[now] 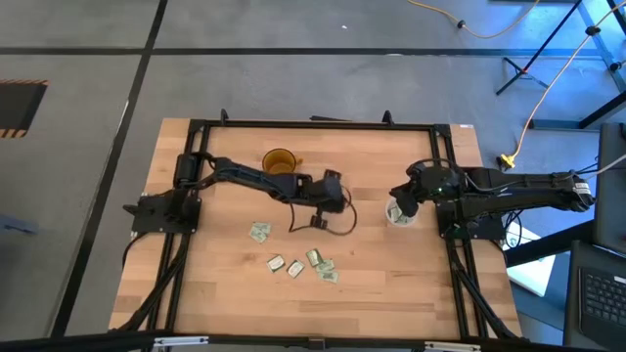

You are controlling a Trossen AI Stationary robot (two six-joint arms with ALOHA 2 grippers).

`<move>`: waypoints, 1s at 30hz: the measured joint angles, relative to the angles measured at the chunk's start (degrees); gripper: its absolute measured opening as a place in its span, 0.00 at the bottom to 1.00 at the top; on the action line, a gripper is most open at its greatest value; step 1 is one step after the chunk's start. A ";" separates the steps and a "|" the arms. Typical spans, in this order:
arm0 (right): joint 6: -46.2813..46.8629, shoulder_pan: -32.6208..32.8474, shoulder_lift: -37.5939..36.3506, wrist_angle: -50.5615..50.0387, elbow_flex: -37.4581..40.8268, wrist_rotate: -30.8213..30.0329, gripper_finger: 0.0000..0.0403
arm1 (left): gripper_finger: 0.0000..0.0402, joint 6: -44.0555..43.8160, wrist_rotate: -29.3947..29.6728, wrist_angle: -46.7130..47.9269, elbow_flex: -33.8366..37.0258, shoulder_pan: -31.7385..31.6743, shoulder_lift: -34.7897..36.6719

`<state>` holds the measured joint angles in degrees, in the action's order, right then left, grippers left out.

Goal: Pick and place items into bin
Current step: Put the truvia packet into the transparent bin

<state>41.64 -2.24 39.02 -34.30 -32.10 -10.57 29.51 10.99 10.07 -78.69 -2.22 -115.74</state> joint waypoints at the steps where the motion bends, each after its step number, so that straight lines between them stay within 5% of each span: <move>1: 0.11 0.00 0.11 0.93 0.00 0.03 0.23 | 0.01 1.92 0.01 0.00 -0.35 0.85 0.00; 9: 4.64 0.00 3.02 6.12 0.00 2.04 0.43 | 0.01 19.56 7.92 -7.70 -0.79 7.73 0.00; 14: 4.31 0.00 6.77 14.52 0.00 3.04 0.51 | 0.01 23.18 10.04 -14.02 -0.79 10.30 0.02; 30: 3.14 0.02 18.70 27.94 0.00 10.49 0.44 | 0.01 29.79 18.88 -20.81 -0.82 11.21 0.07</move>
<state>44.78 -2.22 57.72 -6.35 -32.10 -0.08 59.31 29.88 -10.74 -79.51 8.99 -115.68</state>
